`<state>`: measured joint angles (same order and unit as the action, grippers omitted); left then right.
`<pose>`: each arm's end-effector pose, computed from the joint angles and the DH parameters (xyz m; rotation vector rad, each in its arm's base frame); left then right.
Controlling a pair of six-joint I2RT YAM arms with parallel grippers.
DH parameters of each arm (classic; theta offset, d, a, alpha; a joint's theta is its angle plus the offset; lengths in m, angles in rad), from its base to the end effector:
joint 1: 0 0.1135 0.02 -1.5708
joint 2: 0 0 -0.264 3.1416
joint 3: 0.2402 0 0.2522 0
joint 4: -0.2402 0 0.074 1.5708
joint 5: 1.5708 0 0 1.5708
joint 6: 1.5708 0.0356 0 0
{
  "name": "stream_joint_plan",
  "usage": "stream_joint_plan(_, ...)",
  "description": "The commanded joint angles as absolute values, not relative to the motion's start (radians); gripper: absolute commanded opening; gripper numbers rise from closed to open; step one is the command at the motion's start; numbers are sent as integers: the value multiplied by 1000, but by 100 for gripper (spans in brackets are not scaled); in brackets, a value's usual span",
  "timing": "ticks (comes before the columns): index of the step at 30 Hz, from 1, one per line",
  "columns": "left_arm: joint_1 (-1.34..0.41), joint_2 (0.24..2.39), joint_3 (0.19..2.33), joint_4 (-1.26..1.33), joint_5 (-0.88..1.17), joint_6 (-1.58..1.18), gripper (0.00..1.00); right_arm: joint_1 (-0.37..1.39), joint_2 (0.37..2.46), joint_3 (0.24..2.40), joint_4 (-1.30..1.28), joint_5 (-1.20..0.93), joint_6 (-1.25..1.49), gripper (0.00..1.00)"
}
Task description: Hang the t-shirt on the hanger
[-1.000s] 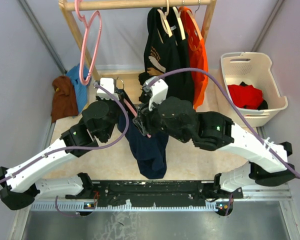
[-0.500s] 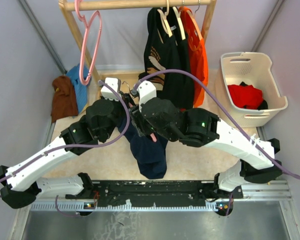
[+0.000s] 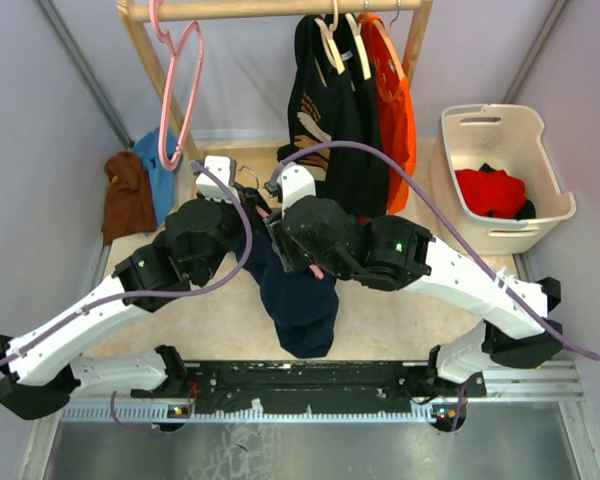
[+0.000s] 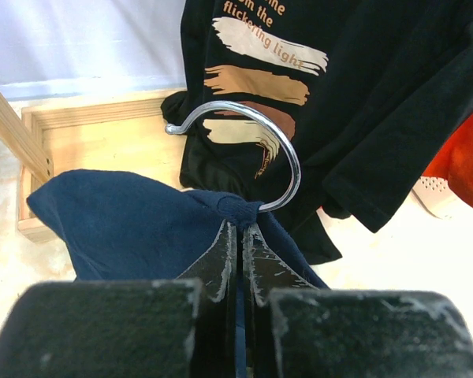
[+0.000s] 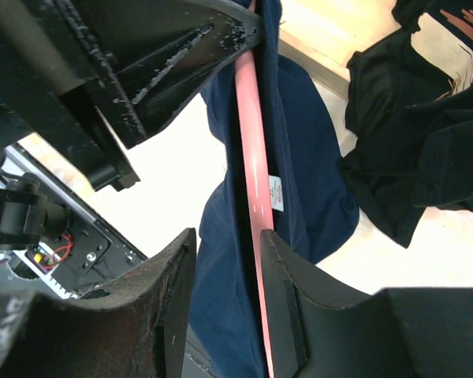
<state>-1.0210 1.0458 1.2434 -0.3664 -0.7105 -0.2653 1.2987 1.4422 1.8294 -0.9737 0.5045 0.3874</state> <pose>0.1325 -0.1717 0.4319 0.1271 1.7055 -0.3416 0.0913 0.2631 0.4652 -0.6612 2.0064 0.4790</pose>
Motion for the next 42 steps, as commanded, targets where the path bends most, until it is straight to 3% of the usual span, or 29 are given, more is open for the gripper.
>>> stream_joint_plan(1, -1022, 1014, 1273, -305, -696, -285, 0, 1277, 1405, 1817, -926, 471, 393, 38)
stream_joint_plan(6, -1022, 1012, 1269, -305, -697, -280, 0, 1271, 1388, 1814, -930, 495, 387, 48)
stream_joint_plan(10, -1022, 1012, 1269, -302, -694, -280, 0, 1266, 1380, 1821, -936, 497, 376, 49)
stream_joint_plan(31, -1022, 1010, 1276, -290, -681, -274, 0, 1199, 1391, 1777, -885, 416, 351, 46)
stream_joint_plan(42, -1022, 1011, 1277, -281, -673, -271, 0, 1194, 1440, 1804, -877, 364, 321, 38)
